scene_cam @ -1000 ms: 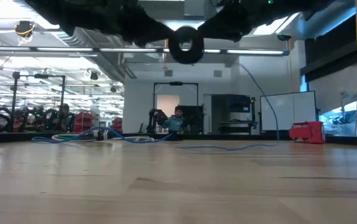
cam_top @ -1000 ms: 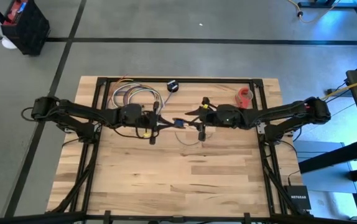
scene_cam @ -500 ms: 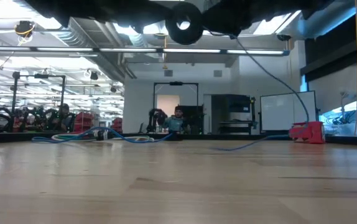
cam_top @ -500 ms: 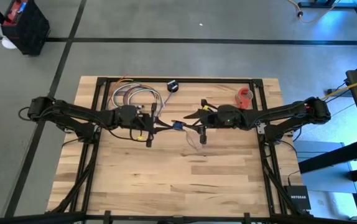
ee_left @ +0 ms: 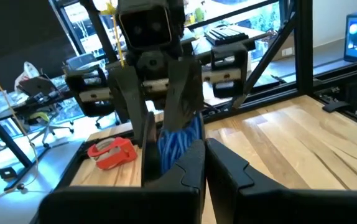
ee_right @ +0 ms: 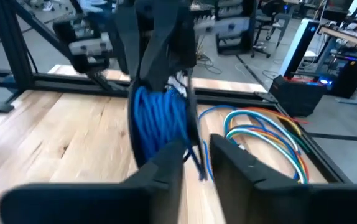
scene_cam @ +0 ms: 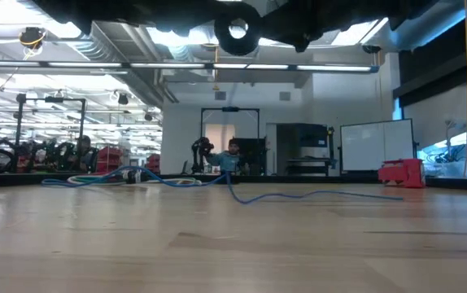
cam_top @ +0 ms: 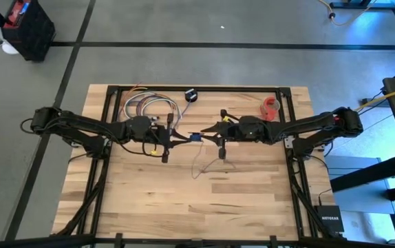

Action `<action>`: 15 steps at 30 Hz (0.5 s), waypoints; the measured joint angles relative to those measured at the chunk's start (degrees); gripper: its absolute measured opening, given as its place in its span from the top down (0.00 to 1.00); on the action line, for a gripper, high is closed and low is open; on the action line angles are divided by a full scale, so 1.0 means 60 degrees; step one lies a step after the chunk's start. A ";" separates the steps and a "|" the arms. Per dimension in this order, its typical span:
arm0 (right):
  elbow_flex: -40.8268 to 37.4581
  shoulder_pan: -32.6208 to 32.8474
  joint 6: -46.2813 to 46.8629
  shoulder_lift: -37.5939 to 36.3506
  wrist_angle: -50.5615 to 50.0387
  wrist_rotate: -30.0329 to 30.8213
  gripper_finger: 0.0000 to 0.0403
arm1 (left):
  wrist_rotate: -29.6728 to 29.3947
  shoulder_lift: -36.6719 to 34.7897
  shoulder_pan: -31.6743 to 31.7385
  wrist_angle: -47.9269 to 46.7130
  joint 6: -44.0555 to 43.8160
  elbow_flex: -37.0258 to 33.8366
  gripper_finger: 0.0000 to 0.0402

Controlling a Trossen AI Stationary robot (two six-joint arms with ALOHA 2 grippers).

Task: Coil cords
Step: Coil the blue wire onto the black spool

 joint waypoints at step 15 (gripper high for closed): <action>0.0000 0.0015 -0.0331 -0.0028 -0.0179 0.1177 0.98 | -0.0604 -0.0367 0.0276 -0.1005 -0.0856 0.0357 0.92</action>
